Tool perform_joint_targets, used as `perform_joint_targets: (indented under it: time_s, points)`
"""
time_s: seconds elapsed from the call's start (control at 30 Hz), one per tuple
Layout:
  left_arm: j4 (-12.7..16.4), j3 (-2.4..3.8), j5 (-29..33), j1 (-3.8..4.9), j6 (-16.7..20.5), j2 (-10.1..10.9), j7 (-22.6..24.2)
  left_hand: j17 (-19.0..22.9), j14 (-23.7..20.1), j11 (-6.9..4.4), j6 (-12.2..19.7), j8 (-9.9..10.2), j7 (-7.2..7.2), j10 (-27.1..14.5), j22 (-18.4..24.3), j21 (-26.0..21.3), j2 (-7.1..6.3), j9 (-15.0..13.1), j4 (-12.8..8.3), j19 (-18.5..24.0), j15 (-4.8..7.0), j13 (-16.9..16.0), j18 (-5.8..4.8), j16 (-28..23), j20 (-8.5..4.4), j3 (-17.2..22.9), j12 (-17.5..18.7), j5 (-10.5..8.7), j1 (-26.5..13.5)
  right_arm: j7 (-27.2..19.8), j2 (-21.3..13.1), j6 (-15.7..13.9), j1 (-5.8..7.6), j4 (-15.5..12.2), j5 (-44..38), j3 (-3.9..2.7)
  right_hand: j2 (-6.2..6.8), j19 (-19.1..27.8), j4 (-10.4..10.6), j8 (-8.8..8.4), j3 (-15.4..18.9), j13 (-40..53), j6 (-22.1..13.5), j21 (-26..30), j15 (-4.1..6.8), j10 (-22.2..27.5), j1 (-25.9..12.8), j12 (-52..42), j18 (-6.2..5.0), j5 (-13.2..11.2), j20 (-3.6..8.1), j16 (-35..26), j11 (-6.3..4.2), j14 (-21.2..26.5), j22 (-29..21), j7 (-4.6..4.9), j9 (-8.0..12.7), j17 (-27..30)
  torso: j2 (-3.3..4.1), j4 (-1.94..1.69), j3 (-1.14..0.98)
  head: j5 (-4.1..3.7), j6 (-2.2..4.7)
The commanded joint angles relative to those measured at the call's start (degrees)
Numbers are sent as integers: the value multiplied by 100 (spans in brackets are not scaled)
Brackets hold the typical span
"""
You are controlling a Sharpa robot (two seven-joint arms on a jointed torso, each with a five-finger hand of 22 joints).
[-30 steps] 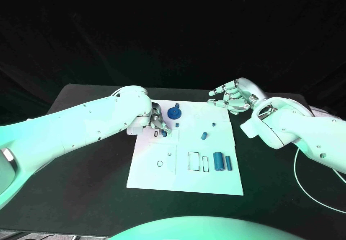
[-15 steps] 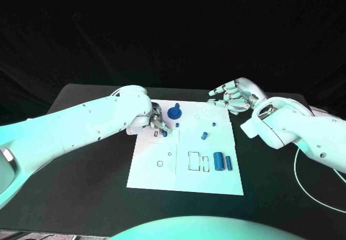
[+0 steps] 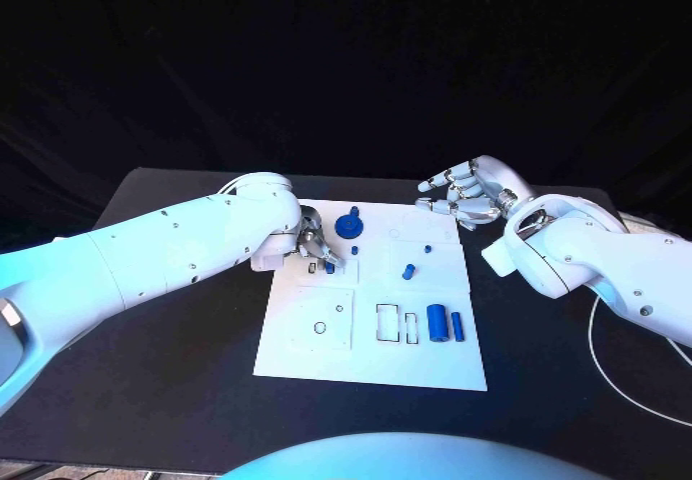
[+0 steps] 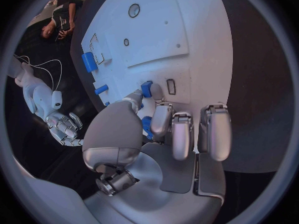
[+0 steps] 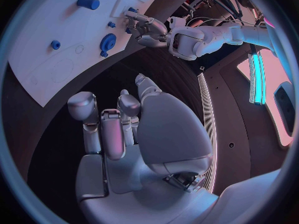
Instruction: Assemble the parts on the task board
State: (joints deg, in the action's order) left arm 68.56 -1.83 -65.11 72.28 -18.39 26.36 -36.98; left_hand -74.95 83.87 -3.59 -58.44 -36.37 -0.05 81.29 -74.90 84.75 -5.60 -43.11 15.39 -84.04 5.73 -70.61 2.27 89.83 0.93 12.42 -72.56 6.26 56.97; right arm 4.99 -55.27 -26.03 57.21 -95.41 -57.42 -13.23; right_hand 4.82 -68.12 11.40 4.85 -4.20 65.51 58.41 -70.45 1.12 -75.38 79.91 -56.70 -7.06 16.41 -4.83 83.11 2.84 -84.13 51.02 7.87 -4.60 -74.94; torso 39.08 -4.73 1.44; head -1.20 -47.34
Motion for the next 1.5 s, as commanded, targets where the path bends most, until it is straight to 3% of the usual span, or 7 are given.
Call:
perform_joint_targets:
  time_s: [0.03,0.4,0.6,0.87,1.07,1.23,1.5]
  points:
    - [49,-37,-45,-69,-155,63,-145,-1505,613,16,-43,29,15,38,-821,39,44,-8,11,-207,37,-5,-47,17,-53,-55,-20,-29,-20,-52,0,64,-4,6,-20,1,15,49,28,1,-1,-28,-20,53,27,53,-58,43,-67,9,-5,-46,-11,-302,-37,-7,-9,-251,-4,-4,-3,-7,6]
    - [259,87,-12,-29,94,240,-138,-1505,613,32,47,72,39,-69,-694,-61,42,-28,72,-135,39,167,-13,17,-56,-327,149,-43,54,-72,8,63,-16,32,-7,2,14,177,52,-8,10,-230,-45,214,27,177,-66,296,-107,-9,-6,-183,-9,-255,-276,-5,-13,-66,-5,2,-2,8,26]
    - [426,219,599,106,509,381,-104,-1505,613,75,201,118,93,-204,-569,-167,-2,-64,113,-62,16,308,21,17,-41,-721,287,-309,84,-84,24,55,-25,69,8,5,14,245,63,-14,14,-360,-65,312,26,248,-62,452,-129,-6,-6,-270,-7,-229,-413,-2,-16,44,-9,-6,-3,16,52]
    - [438,293,773,265,494,490,-109,-1505,613,87,249,131,105,-259,-505,-226,113,-86,19,-25,8,361,38,17,-29,-799,334,-281,364,-91,41,61,-39,84,12,9,13,265,70,-16,15,-414,-73,345,26,278,-63,517,-136,-5,-6,-305,-6,-219,-458,-1,-17,87,-1,-1,-2,32,77]
    - [102,300,716,353,183,494,-104,-1505,613,216,539,518,266,-492,-288,-425,333,147,-86,104,-91,671,92,17,48,-652,627,-224,905,-85,31,66,-44,82,13,10,10,268,70,-16,13,-428,-75,357,26,282,-58,530,-137,-3,-6,-314,-7,-218,-470,-1,-18,94,4,-3,2,29,96]
    - [-321,297,712,401,152,351,-23,-1505,613,313,652,822,380,-576,-249,-471,300,401,9,125,-175,799,102,17,126,-693,733,-230,934,-86,36,65,-46,80,13,11,6,270,69,-15,9,-444,-76,367,27,287,-50,545,-139,2,-6,-319,-8,-218,-480,-1,-19,97,9,1,4,48,114]
    - [-1009,252,516,424,17,8,113,-1505,613,320,499,877,377,-556,-278,-462,208,529,103,107,-192,782,100,17,160,-887,690,-241,873,-90,60,72,-48,90,13,11,6,270,69,-15,9,-444,-76,367,27,287,-50,545,-139,2,-6,-319,-8,-218,-480,-1,-19,97,19,9,9,69,124]
